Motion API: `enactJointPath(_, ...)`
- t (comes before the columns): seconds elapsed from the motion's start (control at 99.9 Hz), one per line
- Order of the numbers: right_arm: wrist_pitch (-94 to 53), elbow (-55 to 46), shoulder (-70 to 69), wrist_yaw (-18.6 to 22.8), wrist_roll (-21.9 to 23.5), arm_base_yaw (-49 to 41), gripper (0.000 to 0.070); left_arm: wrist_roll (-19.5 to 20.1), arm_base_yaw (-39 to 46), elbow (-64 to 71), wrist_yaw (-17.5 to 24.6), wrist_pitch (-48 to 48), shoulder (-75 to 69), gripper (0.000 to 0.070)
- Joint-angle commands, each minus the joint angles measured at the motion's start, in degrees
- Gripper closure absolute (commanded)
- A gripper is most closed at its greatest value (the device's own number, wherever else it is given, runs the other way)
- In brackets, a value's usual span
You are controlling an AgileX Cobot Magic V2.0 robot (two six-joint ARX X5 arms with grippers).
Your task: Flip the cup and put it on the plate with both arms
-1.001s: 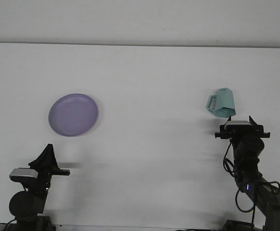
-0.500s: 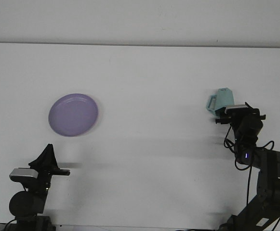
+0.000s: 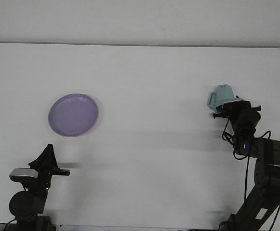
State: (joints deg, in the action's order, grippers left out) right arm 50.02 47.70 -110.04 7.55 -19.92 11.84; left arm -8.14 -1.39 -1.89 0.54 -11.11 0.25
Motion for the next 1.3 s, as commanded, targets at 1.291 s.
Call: enactJointPath(1.291,-96.28,19.58,42.14,10.03,21.20,-32.37,0.0698,-0.15,0.02,1.05,-0.15,-0.52,-0.07,0.0684)
